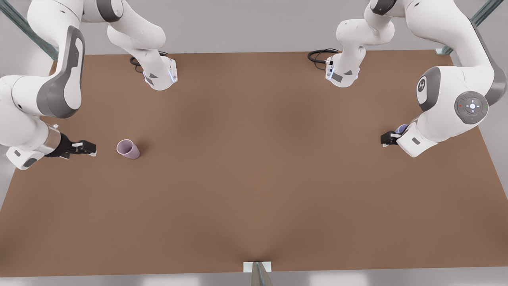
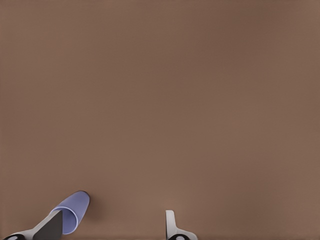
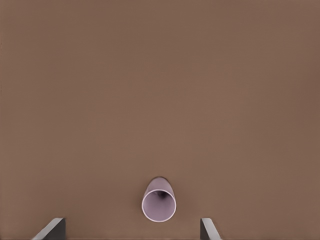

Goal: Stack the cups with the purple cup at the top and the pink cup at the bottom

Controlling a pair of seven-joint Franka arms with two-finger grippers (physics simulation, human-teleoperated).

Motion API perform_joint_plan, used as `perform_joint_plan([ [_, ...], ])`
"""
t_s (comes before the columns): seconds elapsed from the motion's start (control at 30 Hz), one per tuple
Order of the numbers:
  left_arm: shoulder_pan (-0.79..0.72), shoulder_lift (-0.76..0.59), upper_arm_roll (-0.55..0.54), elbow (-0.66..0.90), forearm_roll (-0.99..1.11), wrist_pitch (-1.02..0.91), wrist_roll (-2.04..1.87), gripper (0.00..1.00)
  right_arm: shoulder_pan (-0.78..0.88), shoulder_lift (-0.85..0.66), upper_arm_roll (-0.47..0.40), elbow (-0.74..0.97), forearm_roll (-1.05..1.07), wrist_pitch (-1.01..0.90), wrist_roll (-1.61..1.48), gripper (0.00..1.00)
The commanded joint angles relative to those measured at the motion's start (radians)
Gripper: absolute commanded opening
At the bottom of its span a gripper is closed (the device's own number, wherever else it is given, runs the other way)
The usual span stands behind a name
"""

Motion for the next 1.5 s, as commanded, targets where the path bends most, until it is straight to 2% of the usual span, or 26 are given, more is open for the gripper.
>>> perform_joint_plan([
  [0.0, 0.000, -0.002, 0.000, 0.001, 0.001, 0.001, 0.022, 1.00, 0.057, -0.010, -0.008, -0.021, -0.019, 0.035, 0.065, 1.00],
  [0.23, 0.002, -0.001, 0.000, -0.004, 0.001, 0.001, 0.014, 1.00, 0.055, -0.004, -0.059, -0.064, -0.028, 0.077, 0.051, 1.00],
  [0.33, 0.002, 0.001, 0.000, -0.005, 0.001, 0.001, 0.013, 1.00, 0.035, -0.006, -0.097, -0.233, -0.027, 0.262, -0.030, 1.00],
  [0.4, 0.000, 0.008, 0.000, -0.005, 0.001, 0.001, 0.013, 1.00, 0.012, 0.022, -0.097, -0.266, -0.010, 0.304, -0.097, 1.00],
  [0.5, 0.002, 0.010, 0.000, -0.004, 0.001, 0.001, 0.011, 1.00, -0.009, -0.053, -0.114, -0.489, -0.005, 0.514, -0.206, 1.00],
  [0.57, 0.002, 0.013, 0.000, -0.004, 0.001, 0.001, 0.011, 1.00, -0.012, -0.044, -0.139, -0.598, 0.047, 0.649, -0.323, 1.00],
  [0.83, 0.002, 0.018, 0.000, -0.004, 0.001, 0.000, 0.010, 1.00, -0.009, -0.004, -0.140, -0.695, 0.067, 0.741, -0.515, 1.00],
  [1.3, 0.002, 0.028, 0.000, -0.004, 0.000, -0.008, 0.002, 1.00, -0.023, -0.122, -0.163, -0.914, 0.067, 0.833, -0.621, 1.00],
  [1.47, 0.002, 0.028, 0.000, -0.005, 0.001, -0.009, 0.002, 1.00, -0.029, -0.102, -0.165, -0.972, 0.067, 0.899, -0.630, 1.00],
])
